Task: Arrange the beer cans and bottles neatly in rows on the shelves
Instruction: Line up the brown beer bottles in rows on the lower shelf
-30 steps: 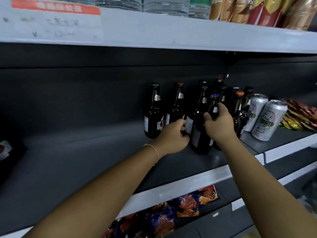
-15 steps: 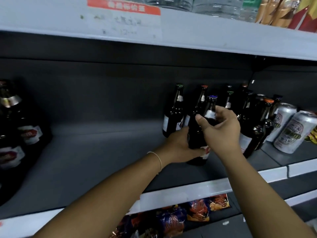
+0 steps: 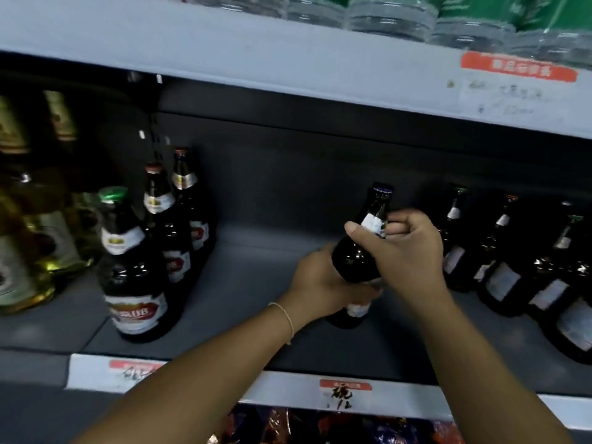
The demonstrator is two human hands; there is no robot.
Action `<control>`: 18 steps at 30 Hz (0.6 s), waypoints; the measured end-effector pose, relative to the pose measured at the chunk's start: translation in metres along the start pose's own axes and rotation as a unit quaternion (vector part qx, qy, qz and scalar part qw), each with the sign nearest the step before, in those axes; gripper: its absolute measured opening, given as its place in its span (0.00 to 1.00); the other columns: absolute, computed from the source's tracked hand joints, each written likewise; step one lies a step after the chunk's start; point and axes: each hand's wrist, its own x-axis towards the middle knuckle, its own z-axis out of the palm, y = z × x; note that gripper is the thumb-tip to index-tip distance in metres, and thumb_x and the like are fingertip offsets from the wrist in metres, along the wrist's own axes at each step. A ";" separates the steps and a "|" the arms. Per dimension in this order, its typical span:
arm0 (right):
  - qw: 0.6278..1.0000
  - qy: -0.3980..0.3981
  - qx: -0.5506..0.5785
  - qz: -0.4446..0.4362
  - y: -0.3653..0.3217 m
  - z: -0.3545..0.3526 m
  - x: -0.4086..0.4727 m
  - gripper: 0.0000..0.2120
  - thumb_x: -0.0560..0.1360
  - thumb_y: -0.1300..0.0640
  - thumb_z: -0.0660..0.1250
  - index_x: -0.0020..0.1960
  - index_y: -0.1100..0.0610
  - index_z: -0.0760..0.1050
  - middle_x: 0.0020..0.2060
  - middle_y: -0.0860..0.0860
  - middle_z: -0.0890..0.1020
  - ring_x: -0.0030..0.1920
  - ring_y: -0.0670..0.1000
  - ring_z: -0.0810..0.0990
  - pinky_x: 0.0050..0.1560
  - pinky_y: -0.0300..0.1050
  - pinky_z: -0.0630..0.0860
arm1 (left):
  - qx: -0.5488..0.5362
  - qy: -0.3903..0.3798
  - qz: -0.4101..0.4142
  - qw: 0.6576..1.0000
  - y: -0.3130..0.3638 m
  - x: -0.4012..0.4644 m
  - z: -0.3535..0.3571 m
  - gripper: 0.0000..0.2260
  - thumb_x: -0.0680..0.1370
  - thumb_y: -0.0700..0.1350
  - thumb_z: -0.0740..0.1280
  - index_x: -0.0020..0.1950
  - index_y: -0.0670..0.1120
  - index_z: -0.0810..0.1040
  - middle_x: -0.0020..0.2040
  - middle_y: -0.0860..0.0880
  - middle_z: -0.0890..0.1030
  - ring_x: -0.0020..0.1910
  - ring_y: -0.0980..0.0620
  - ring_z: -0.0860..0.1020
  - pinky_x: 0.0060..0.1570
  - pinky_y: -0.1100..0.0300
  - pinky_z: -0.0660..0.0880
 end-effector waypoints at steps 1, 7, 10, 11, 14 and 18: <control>0.999 -0.031 0.013 0.006 -0.004 0.008 0.001 0.22 0.63 0.47 0.82 0.49 0.54 0.78 0.37 0.44 0.82 0.38 0.43 0.83 0.40 0.38 0.80 | -0.016 0.001 0.004 1.000 -0.006 -0.001 -0.011 0.21 0.59 0.57 0.79 0.48 0.56 0.78 0.43 0.59 0.84 0.43 0.63 0.81 0.41 0.66 0.75; 0.968 -0.242 0.061 0.008 -0.012 0.052 -0.005 0.09 0.72 0.61 0.76 0.49 0.52 0.79 0.42 0.46 0.86 0.45 0.43 0.86 0.42 0.34 0.79 | -0.090 0.002 -0.019 0.996 -0.037 -0.006 -0.067 0.19 0.59 0.47 0.80 0.48 0.50 0.81 0.44 0.50 0.85 0.46 0.51 0.83 0.50 0.51 0.80; 0.970 -0.232 0.067 -0.006 -0.017 0.078 -0.013 0.10 0.72 0.63 0.76 0.48 0.52 0.78 0.40 0.46 0.85 0.42 0.42 0.85 0.40 0.33 0.78 | -0.129 0.009 -0.019 0.991 -0.044 -0.013 -0.087 0.18 0.62 0.37 0.79 0.49 0.45 0.81 0.44 0.48 0.85 0.44 0.52 0.83 0.47 0.59 0.80; 0.972 -0.223 0.070 -0.010 -0.018 0.087 -0.015 0.09 0.72 0.62 0.76 0.47 0.52 0.79 0.39 0.46 0.85 0.41 0.42 0.85 0.40 0.34 0.79 | -0.139 0.008 -0.020 0.990 -0.047 -0.013 -0.093 0.17 0.62 0.35 0.78 0.49 0.44 0.81 0.44 0.47 0.85 0.44 0.51 0.83 0.46 0.58 0.79; 0.978 -0.194 0.077 -0.006 -0.022 0.113 -0.018 0.08 0.71 0.59 0.77 0.46 0.53 0.79 0.38 0.46 0.86 0.41 0.43 0.85 0.41 0.37 0.79 | -0.172 0.031 -0.026 0.984 -0.061 -0.005 -0.105 0.21 0.60 0.36 0.77 0.52 0.42 0.79 0.46 0.39 0.84 0.45 0.44 0.83 0.44 0.53 0.78; 0.984 -0.174 0.046 -0.016 -0.028 0.140 -0.014 0.09 0.71 0.55 0.78 0.44 0.49 0.78 0.39 0.47 0.85 0.42 0.45 0.85 0.44 0.43 0.81 | -0.189 0.116 -0.057 0.973 -0.080 0.000 -0.109 0.26 0.60 0.40 0.78 0.57 0.45 0.77 0.48 0.45 0.84 0.46 0.48 0.83 0.44 0.55 0.80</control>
